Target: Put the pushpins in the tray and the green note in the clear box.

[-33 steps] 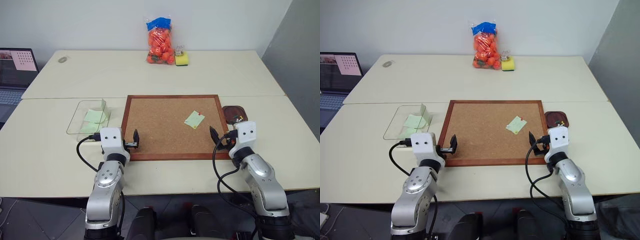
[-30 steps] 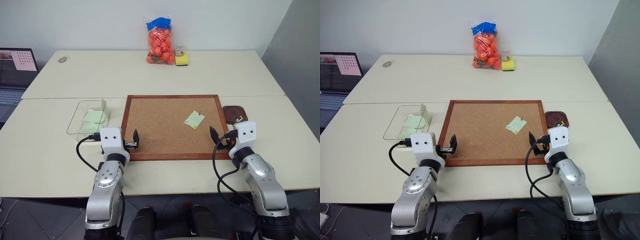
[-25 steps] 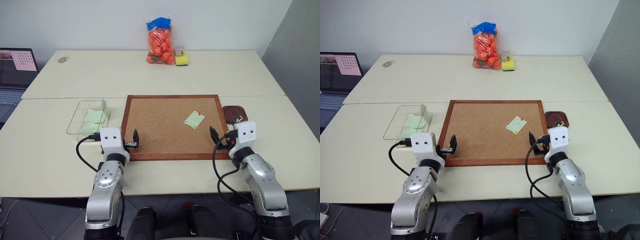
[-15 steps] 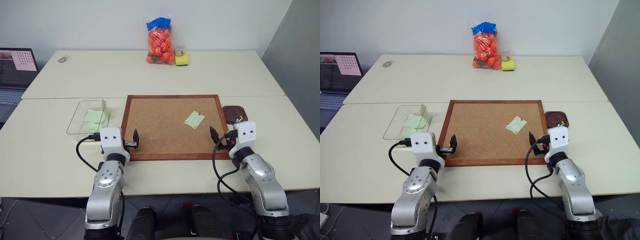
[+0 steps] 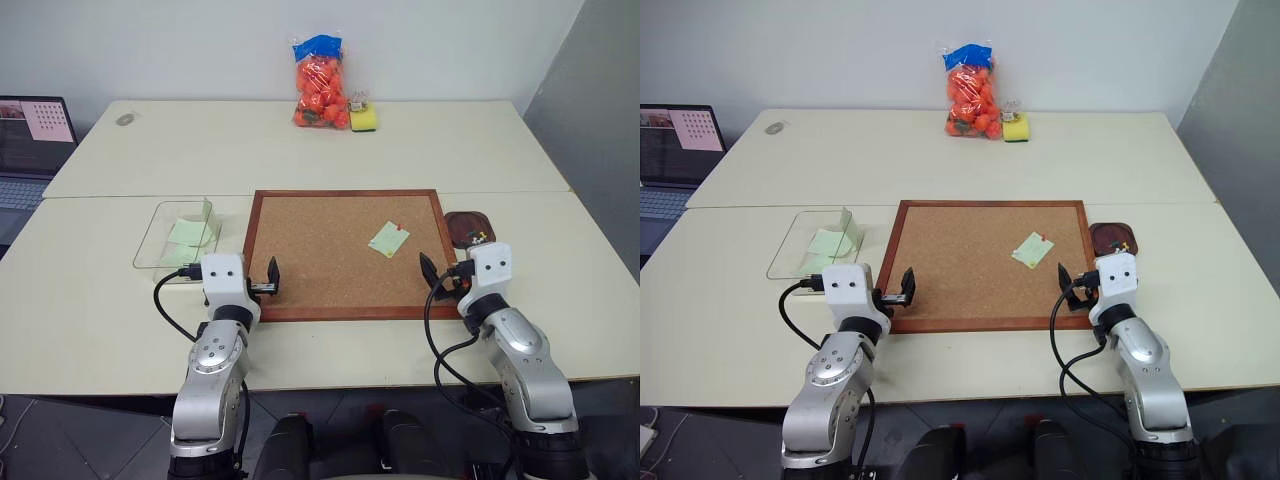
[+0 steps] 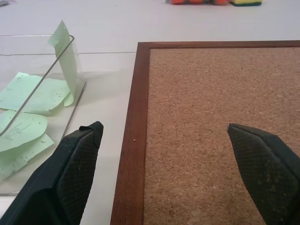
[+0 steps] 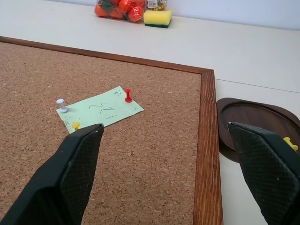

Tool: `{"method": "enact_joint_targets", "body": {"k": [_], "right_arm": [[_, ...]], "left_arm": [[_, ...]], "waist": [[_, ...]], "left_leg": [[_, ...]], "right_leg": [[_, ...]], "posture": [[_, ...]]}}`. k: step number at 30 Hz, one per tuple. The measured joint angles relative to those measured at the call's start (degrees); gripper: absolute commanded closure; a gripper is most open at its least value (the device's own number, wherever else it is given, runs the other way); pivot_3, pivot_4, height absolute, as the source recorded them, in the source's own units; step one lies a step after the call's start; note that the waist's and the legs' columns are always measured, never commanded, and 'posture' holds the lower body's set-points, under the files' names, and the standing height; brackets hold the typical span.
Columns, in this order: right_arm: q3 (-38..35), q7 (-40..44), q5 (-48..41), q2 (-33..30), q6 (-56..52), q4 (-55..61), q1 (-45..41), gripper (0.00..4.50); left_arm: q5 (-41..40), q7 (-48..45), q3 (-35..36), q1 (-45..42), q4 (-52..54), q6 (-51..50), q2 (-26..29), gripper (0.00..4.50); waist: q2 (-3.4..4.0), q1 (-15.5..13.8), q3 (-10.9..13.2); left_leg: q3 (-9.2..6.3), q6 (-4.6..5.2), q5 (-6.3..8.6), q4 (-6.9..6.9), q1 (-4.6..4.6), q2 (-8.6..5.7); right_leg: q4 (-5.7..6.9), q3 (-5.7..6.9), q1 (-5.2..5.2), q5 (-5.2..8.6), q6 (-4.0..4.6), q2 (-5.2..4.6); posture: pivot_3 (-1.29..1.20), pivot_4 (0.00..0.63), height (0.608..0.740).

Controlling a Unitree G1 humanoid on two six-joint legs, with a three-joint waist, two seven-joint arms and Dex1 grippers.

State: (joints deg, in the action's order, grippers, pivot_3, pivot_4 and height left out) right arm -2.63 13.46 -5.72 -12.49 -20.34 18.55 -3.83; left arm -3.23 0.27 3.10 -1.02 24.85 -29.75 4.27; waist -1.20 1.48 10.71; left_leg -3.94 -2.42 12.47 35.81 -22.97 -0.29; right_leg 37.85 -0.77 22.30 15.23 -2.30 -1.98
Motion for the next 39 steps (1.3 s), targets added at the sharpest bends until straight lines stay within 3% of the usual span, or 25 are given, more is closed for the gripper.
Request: {"method": "enact_joint_targets", "body": {"k": [2,6,18,26,39], "right_arm": [[0.08,0.0,0.03,0.0,0.0,0.0,0.01,0.0],[0.43,0.02,0.02,0.0,0.02,0.0,0.0,0.0],[2.72,2.74,0.49,-1.83,3.7,-4.23,-2.37,0.0],[2.75,2.92,0.46,-2.13,4.36,-6.91,-5.74,0.0],[2.91,3.9,0.13,-1.79,4.21,-12.03,-13.17,0.0]], "left_arm": [[-0.39,-1.02,-0.03,-0.57,-0.1,0.0,0.18,0.01],[-2.27,-4.81,-0.23,-3.52,-1.32,0.0,2.21,0.61],[-5.32,-20.1,-7.75,-12.07,-11.17,0.23,9.86,3.09],[-5.93,-24.39,-9.27,-17.82,-18.77,2.63,8.8,4.47],[-5.15,-27.29,-11.13,-22.11,-28.41,2.63,8.33,4.47]], "waist": [[0.0,0.0,0.0],[0.0,0.0,0.0],[0.0,0.06,0.0],[0.0,0.13,0.0],[0.0,0.11,0.0]], "left_leg": [[0.0,0.0,0.0,0.0,0.0,0.0],[0.0,0.0,0.0,0.0,0.0,-0.01],[0.02,0.0,0.0,0.0,0.01,-0.01],[0.02,0.01,0.0,0.01,0.02,-0.01],[0.02,0.01,-0.01,0.02,0.03,-0.03]], "right_leg": [[0.0,0.0,0.0,0.0,0.0,0.0],[0.0,0.01,0.0,0.0,0.0,0.01],[0.02,0.0,0.0,-0.01,0.01,0.02],[0.04,0.0,0.0,-0.01,0.0,0.02],[0.09,-0.01,-0.01,-0.02,0.02,0.01]], "posture": [[0.0,0.15,0.74],[0.0,0.15,0.74],[0.0,0.15,0.74],[0.0,0.15,0.74],[0.0,0.15,0.74]]}}
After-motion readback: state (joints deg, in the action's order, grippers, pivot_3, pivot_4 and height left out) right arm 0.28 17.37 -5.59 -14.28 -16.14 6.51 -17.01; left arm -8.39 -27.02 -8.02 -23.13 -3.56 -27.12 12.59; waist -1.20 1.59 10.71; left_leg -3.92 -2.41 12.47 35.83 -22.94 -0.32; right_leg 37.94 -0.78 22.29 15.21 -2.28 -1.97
